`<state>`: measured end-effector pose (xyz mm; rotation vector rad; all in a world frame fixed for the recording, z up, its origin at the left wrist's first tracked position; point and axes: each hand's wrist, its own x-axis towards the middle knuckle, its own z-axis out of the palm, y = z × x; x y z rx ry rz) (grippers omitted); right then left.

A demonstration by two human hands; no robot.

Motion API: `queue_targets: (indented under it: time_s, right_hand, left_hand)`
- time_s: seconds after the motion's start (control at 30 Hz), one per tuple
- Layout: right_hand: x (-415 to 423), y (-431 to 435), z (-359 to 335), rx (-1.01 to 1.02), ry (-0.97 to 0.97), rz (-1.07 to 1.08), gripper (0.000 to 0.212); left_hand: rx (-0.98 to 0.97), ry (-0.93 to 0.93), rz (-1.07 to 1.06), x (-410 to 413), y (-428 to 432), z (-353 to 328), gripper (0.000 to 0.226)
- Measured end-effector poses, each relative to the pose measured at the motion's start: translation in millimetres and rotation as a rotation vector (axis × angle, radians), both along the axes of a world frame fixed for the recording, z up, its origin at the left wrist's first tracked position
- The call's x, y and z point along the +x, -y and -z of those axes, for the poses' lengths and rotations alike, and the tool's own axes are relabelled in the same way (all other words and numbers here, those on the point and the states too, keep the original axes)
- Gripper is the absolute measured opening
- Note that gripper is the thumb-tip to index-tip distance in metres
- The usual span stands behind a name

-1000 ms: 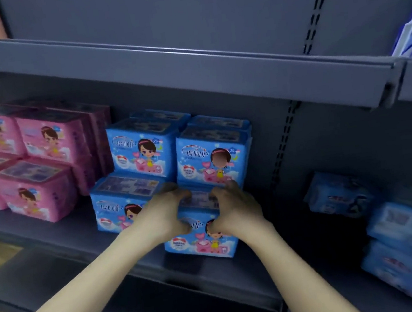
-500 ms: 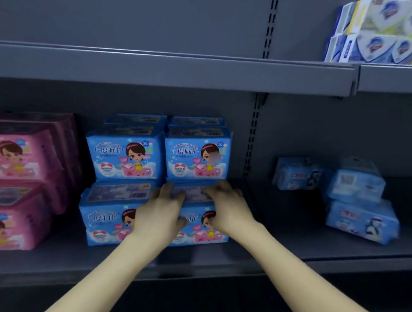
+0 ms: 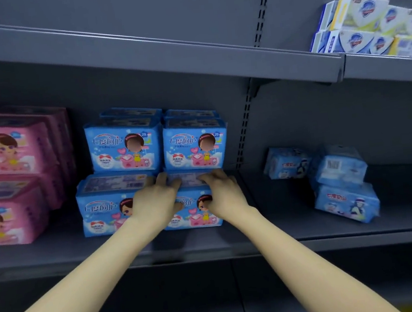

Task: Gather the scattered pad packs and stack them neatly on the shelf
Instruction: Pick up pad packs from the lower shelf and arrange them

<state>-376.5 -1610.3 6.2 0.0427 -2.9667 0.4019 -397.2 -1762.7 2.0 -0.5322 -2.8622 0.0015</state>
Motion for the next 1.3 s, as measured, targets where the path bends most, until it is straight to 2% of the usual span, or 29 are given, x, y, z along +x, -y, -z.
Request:
queue_targets:
  time_s: [0.17, 0.27, 0.4, 0.5, 0.6, 0.73, 0.83, 1.03, 1.17, 1.3]
  right_hand:
    - [1, -5, 0, -0.033, 0.019, -0.019, 0.058]
    - [6, -16, -3, -0.103, 0.009, -0.002, 0.058]
    - [18, -46, -15, -0.114, -0.071, 0.051, 0.051]
    - [27, -79, -27, -0.082, -0.146, 0.158, 0.047]
    - [37, -115, -38, -0.014, -0.234, 0.317, 0.045]
    - [55, -163, -49, 0.128, -0.272, 0.553, 0.052]
    - [59, -193, -49, 0.169, -0.245, 0.645, 0.06]
    - [43, -231, -43, -0.012, -0.021, 0.652, 0.072]
    - [34, -236, -30, -0.036, -0.076, 0.638, 0.075]
    - [30, -244, -26, -0.032, -0.179, 0.636, 0.065]
  left_hand:
    - [0.001, 0.038, -0.036, 3, -3, -10, 0.055]
    - [-0.039, -0.042, -0.028, 13, -19, -22, 0.047]
    - [0.114, -0.087, 0.2, 25, -55, -36, 0.046]
    - [0.268, 0.036, 0.363, 22, -87, -42, 0.045]
    - [0.32, 0.136, 0.448, 14, -119, -43, 0.047]
    - [0.364, 0.249, 0.441, 8, -154, -39, 0.046]
    - [0.387, 0.302, 0.443, 9, -178, -34, 0.046]
    - [0.431, 0.412, 0.432, 19, -216, -21, 0.046]
    - [0.431, 0.446, 0.417, 26, -233, -12, 0.045]
    - [0.481, 0.457, 0.382, 29, -251, -7, 0.045]
